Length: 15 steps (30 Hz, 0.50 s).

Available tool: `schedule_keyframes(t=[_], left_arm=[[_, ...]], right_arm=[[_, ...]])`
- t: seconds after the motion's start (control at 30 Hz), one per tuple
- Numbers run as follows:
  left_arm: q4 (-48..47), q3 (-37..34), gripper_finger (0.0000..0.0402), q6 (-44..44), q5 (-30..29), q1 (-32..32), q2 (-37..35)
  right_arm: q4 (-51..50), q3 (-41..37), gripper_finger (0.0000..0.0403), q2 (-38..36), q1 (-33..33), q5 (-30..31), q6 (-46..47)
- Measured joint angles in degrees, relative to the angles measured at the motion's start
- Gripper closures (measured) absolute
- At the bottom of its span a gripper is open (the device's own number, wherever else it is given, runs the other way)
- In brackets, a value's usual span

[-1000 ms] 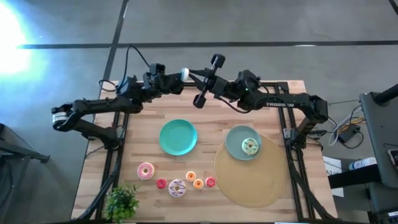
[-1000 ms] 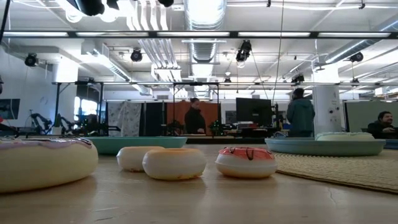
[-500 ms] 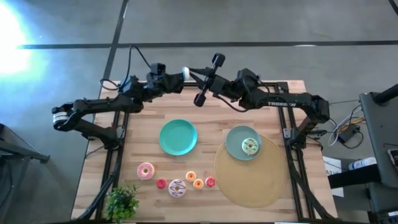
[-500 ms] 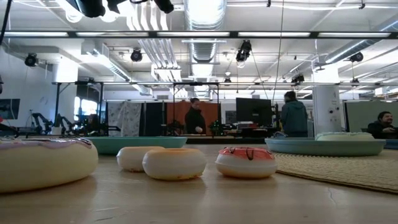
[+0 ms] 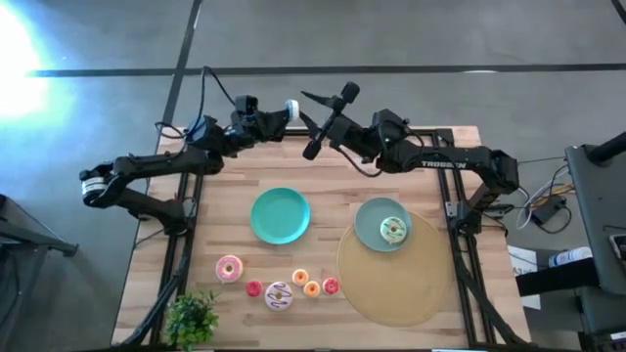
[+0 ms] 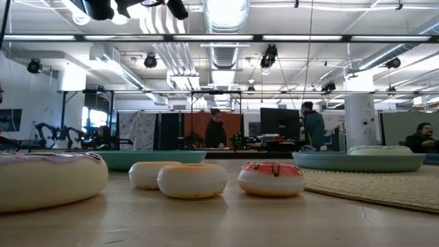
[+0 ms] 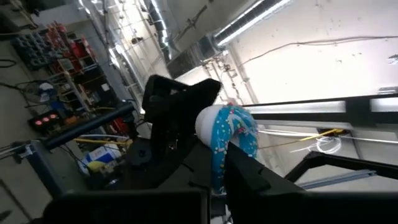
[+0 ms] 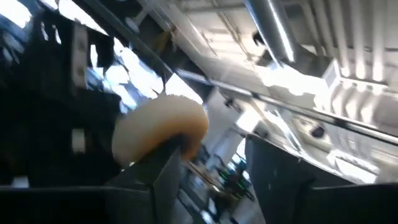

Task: Pick & Place donuts
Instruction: Put the small blue donut on the blue plate

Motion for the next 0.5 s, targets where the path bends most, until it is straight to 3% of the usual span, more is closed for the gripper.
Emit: schedule_keyframes(t=[0.1,0.27,0.37,0.5], left_arm=[[-0.38,-0.05,0.0395,0.93,0.95,1.03,-1.89],[-5.85,0.04,0.0395,4.1,0.79,3.06,-4.74],[-20.06,0.01,0.0395,8.26,1.0,3.19,-8.21],[-46.97,-0.04,0.0395,13.14,-1.45,2.58,-12.43]], right_arm=[[-5.27,-0.42,0.022,-0.12,-0.24,2.78,-1.32],[-16.85,-0.25,0.0222,-2.32,-0.12,0.29,6.01],[-23.44,-0.22,0.0226,-2.78,-0.03,2.06,10.52],[-31.87,-0.45,0.0231,-3.14,-0.67,5.04,16.77]])
